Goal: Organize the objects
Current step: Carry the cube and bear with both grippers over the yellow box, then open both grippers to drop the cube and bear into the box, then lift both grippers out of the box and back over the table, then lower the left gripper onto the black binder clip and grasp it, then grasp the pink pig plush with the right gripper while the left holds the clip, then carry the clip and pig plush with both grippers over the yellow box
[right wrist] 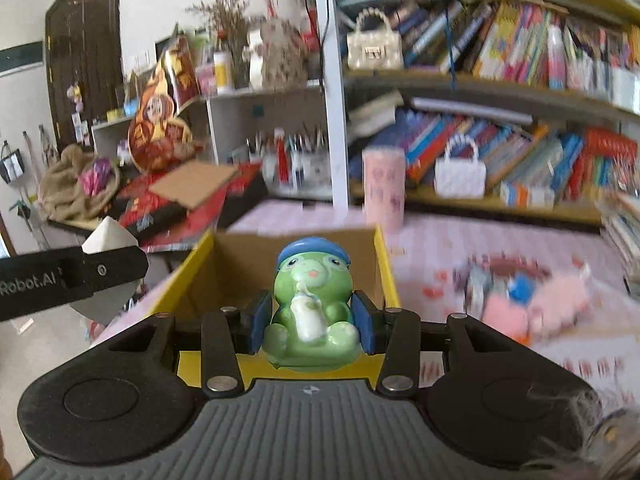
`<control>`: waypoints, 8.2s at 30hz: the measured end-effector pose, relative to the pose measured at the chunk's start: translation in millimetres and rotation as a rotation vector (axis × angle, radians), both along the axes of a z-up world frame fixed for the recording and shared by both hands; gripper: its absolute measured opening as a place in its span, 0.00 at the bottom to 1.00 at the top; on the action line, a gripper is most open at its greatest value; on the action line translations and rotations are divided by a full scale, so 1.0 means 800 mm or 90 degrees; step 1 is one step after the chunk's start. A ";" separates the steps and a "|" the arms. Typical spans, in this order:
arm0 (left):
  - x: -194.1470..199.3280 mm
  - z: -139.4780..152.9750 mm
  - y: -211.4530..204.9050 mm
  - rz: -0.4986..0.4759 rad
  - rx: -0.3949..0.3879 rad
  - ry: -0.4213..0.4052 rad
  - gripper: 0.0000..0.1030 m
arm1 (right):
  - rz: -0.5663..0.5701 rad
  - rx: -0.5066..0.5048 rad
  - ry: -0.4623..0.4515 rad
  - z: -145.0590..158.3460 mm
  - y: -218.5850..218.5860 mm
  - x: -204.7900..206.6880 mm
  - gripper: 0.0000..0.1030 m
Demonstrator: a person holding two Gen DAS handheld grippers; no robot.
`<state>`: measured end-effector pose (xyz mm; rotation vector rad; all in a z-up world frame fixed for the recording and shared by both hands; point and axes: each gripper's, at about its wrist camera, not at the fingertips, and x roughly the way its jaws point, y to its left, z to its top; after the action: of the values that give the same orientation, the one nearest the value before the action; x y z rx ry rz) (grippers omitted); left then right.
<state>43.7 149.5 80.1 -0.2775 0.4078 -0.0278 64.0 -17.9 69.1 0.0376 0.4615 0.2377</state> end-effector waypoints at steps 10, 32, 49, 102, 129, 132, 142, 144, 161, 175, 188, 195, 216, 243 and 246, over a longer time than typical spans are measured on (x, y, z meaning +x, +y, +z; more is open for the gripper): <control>0.119 -0.025 -0.017 0.014 0.010 0.054 0.46 | 0.042 -0.046 0.023 -0.020 0.001 0.129 0.40; 0.225 -0.107 -0.048 0.018 0.064 0.225 0.47 | 0.176 -0.196 0.172 -0.093 0.026 0.235 0.44; 0.124 -0.019 -0.034 0.054 0.056 0.048 0.82 | 0.023 -0.066 0.012 -0.017 -0.029 0.143 0.66; -0.068 -0.102 -0.157 -0.177 0.163 0.157 0.88 | -0.310 -0.077 0.178 -0.110 -0.158 -0.156 0.81; 0.043 -0.129 -0.296 -0.174 0.170 0.221 0.89 | -0.275 -0.092 0.236 -0.135 -0.295 -0.033 0.83; 0.057 -0.131 -0.307 -0.164 0.167 0.225 0.89 | -0.266 -0.086 0.233 -0.137 -0.311 -0.016 0.83; 0.108 -0.128 -0.340 -0.112 0.171 0.220 0.87 | -0.268 -0.026 0.174 -0.120 -0.373 0.043 0.83; 0.121 -0.129 -0.344 -0.093 0.168 0.214 0.83 | -0.265 -0.011 0.167 -0.116 -0.382 0.056 0.83; 0.207 -0.192 -0.371 -0.012 0.189 0.279 0.60 | -0.200 0.035 0.142 -0.108 -0.401 0.130 0.83; 0.182 -0.160 -0.368 -0.070 0.153 0.238 0.42 | -0.168 0.053 0.156 -0.125 -0.399 0.184 0.87; 0.137 -0.119 -0.354 -0.104 0.116 0.216 0.42 | -0.131 0.074 0.166 -0.140 -0.389 0.219 0.50; 0.121 -0.105 -0.345 -0.132 0.088 0.196 0.42 | -0.172 0.066 0.105 -0.097 -0.397 0.154 0.48; 0.015 -0.096 -0.258 -0.201 0.040 0.165 0.42 | -0.218 0.023 0.145 -0.081 -0.300 -0.060 0.49; -0.117 -0.094 -0.028 -0.014 0.025 0.162 0.42 | 0.048 -0.009 0.207 -0.101 -0.056 -0.138 0.49; -0.120 -0.090 -0.015 -0.004 0.022 0.154 0.42 | 0.058 -0.015 0.198 -0.096 -0.044 -0.138 0.49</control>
<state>-52.2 137.4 7.8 -0.2467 0.6485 0.0058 -46.3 -53.4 -8.1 0.0309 0.7766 0.3179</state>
